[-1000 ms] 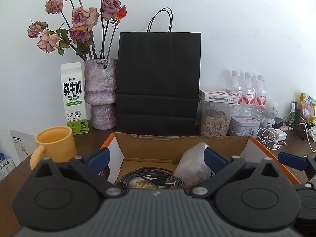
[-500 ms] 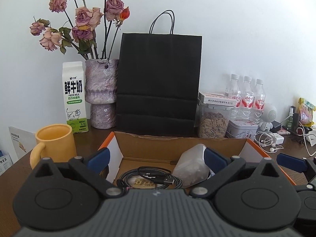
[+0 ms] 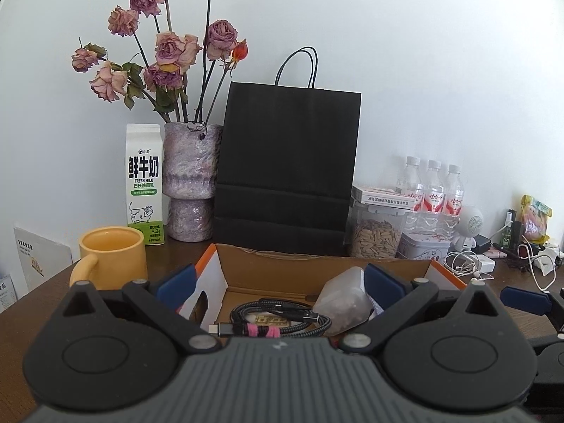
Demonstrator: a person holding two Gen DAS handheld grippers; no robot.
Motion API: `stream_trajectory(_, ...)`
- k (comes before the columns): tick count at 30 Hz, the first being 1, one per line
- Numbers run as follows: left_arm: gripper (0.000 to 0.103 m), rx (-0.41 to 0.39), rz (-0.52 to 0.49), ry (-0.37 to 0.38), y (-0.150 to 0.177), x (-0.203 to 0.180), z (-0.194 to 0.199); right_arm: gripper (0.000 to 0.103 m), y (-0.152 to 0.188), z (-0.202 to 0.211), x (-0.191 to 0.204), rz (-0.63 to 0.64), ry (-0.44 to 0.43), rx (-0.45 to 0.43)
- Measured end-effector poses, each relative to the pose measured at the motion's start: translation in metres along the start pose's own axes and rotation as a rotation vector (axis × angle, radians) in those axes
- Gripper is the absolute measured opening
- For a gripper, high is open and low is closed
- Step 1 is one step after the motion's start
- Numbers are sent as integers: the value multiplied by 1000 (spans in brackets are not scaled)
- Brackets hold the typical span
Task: Organize objects
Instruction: 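Withdraw both tools from the box toward the white bottle caps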
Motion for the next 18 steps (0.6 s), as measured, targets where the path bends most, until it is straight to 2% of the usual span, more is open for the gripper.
stream_trajectory(10,103,39,-3,-23,18,15,26,103,11,27,4,38,-51,41)
stream_trajectory(18,103,132,-36,-27,44,17,43,103,28,47,14,81,-49,124)
Point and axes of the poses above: each gripper's, at about its wrist camera, not at the fingertips, and z roughly against the way its jaws point, x to its left, y to its underside, the point moved 3 cm from there along -z, roughly the way its jaws point, and after that the axes turned 1 degree about -x, right-handed, at the moved point
